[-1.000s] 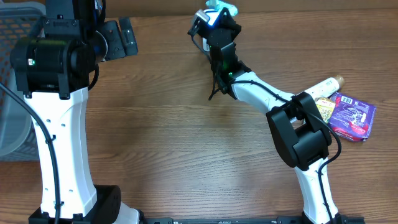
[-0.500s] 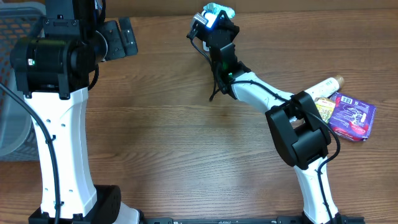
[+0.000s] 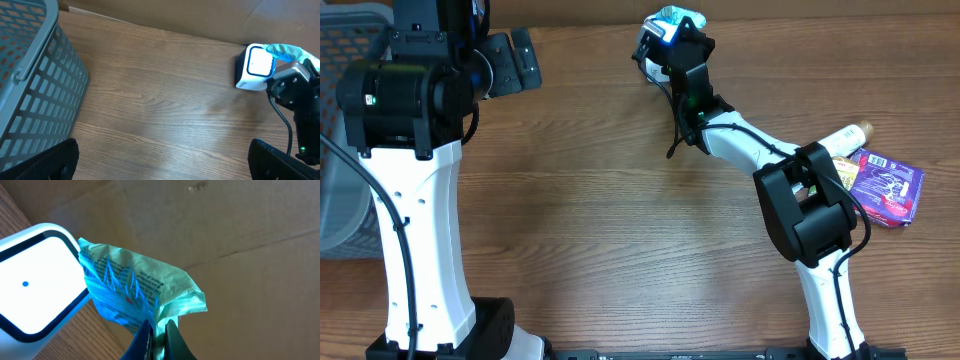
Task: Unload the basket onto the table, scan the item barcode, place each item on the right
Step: 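Hold wipes pack barcode over the white scanner with right gripper, then carry wipes pack right and release it onto the purple pack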
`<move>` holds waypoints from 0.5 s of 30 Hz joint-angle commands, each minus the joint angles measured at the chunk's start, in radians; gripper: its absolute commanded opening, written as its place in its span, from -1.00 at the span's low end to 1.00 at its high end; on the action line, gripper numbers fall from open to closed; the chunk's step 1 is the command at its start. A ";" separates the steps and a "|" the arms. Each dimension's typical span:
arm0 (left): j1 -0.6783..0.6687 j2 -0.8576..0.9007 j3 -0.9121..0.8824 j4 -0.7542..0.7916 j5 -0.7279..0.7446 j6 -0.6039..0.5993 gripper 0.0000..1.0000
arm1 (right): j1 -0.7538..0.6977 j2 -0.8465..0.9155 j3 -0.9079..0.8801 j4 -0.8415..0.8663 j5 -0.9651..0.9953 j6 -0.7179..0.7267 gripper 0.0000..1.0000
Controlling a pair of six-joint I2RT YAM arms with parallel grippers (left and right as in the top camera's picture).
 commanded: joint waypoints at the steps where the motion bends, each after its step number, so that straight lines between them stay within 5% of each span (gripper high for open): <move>1: 0.002 0.011 0.011 0.003 -0.013 -0.014 0.99 | -0.003 0.002 0.012 0.025 0.003 0.003 -0.93; 11: -0.008 0.011 0.011 0.003 -0.013 -0.014 1.00 | 0.103 -0.096 0.012 0.031 0.185 0.085 -0.93; 15: -0.006 0.011 0.011 0.003 -0.013 -0.013 0.99 | 0.150 -0.233 0.012 -0.060 0.270 0.265 -0.93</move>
